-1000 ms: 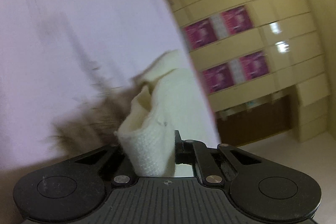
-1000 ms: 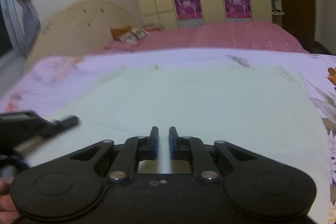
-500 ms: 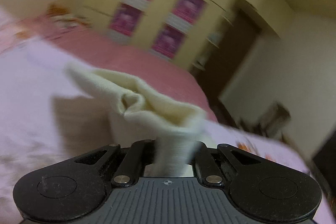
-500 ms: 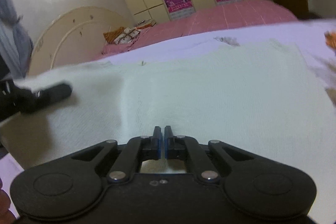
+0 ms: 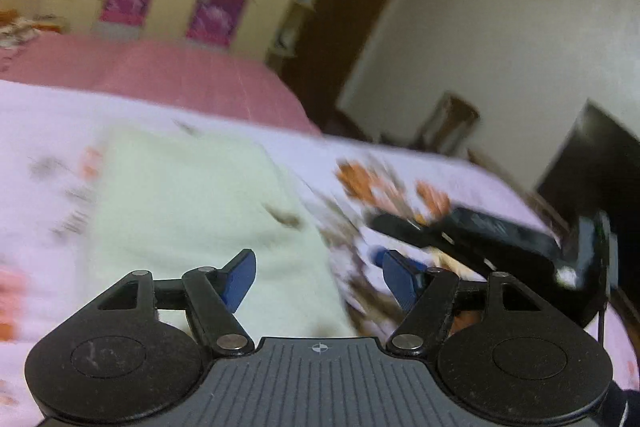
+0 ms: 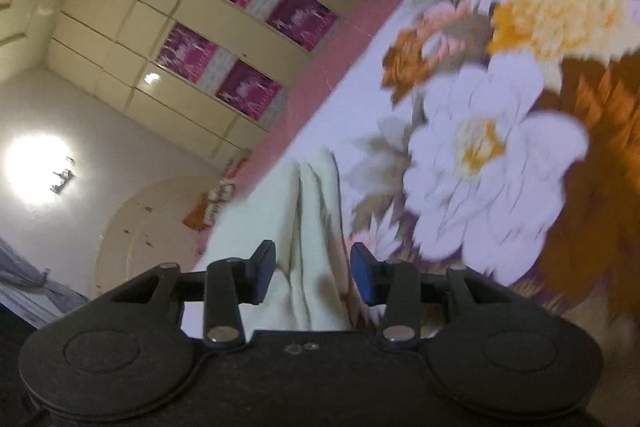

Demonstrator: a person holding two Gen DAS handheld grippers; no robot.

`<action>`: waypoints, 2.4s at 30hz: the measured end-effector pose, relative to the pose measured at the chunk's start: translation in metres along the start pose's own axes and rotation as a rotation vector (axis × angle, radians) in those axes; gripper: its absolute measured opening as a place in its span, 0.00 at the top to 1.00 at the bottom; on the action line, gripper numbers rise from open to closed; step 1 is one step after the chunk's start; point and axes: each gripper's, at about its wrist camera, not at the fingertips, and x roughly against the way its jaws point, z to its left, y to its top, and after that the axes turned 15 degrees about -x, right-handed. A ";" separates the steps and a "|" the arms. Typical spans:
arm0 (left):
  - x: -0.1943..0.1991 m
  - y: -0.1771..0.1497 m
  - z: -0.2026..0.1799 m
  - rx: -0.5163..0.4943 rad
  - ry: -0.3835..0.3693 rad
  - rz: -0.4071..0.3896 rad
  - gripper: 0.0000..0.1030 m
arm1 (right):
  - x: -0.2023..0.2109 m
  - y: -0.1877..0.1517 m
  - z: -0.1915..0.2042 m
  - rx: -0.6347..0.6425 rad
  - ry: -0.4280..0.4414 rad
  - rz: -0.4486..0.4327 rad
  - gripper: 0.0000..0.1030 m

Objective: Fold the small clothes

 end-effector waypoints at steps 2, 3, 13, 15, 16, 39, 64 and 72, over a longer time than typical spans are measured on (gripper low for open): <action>0.011 0.000 0.036 0.045 0.085 -0.029 0.32 | 0.003 0.001 0.006 0.028 0.019 0.005 0.59; 0.012 -0.002 0.052 0.066 0.128 -0.018 0.32 | 0.000 0.000 0.011 0.046 0.025 0.012 0.60; -0.002 -0.037 0.121 0.287 0.210 0.075 0.32 | -0.058 -0.019 0.042 0.273 -0.079 0.115 0.61; -0.019 -0.042 0.120 0.292 0.204 0.078 0.32 | -0.066 -0.020 0.037 0.278 -0.097 0.147 0.61; -0.019 -0.043 0.120 0.291 0.201 0.076 0.32 | -0.067 -0.021 0.037 0.280 -0.097 0.153 0.61; -0.031 -0.032 0.110 0.225 0.108 0.138 0.32 | -0.049 -0.044 0.067 0.454 -0.118 0.123 0.85; -0.008 -0.045 0.091 0.083 0.089 0.192 0.32 | -0.056 -0.027 0.057 0.442 -0.225 0.149 0.86; -0.011 -0.012 0.096 0.082 0.167 0.094 0.32 | -0.036 -0.020 0.065 0.442 -0.187 -0.026 0.73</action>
